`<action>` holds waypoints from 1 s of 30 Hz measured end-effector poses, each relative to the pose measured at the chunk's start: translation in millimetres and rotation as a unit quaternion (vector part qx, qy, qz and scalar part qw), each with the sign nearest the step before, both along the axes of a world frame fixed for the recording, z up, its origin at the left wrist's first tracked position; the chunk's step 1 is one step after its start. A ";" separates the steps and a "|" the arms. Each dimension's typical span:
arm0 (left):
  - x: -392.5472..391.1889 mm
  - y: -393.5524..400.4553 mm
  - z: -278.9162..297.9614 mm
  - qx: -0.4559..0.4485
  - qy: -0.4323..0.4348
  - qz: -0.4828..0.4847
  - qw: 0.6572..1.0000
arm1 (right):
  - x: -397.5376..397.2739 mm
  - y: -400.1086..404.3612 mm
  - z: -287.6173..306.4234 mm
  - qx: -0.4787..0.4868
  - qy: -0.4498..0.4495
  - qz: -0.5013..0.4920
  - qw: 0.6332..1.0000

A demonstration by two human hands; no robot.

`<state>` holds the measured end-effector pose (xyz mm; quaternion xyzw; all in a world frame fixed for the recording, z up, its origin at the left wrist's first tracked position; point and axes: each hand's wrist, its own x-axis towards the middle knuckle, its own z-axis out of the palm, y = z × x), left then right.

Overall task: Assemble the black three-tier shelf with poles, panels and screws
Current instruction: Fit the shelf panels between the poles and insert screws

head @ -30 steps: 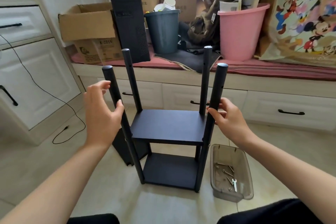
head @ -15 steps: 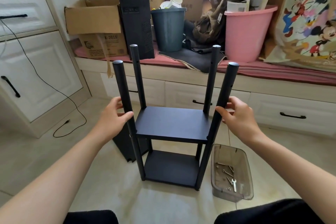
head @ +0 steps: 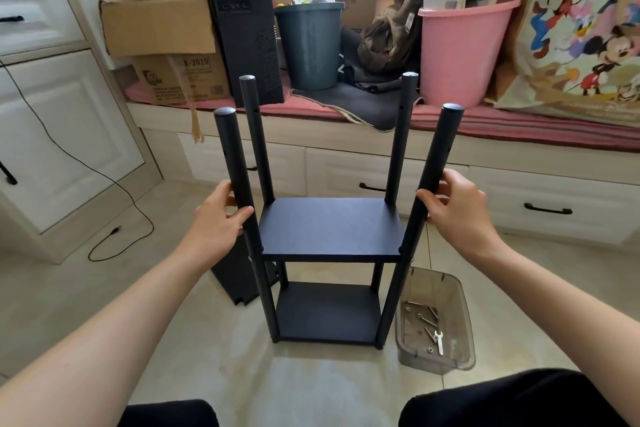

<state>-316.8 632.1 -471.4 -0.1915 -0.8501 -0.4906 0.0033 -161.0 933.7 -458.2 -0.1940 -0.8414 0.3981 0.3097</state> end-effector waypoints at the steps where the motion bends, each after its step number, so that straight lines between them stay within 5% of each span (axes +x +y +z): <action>1: 1.3 4.0 -0.4 -0.001 0.002 -0.007 1.000 | 0.9 3.4 0.3 -0.001 0.001 -0.007 1.000; 15: 10.5 23.6 5.5 -0.016 0.003 0.005 1.000 | 10.1 18.5 0.5 -0.062 -0.019 -0.044 0.997; 20: 13.5 22.5 8.2 -0.042 0.008 0.017 0.999 | 23.2 15.4 11.7 0.031 0.028 -0.106 0.994; 26: -5.0 -6.7 17.1 -0.120 -0.038 -0.031 0.991 | 20.5 -27.0 -6.2 0.104 -0.072 0.047 0.991; 30: -18.3 -42.6 10.2 -0.171 -0.046 -0.058 0.983 | -0.1 -58.6 -33.5 0.176 -0.202 0.144 0.952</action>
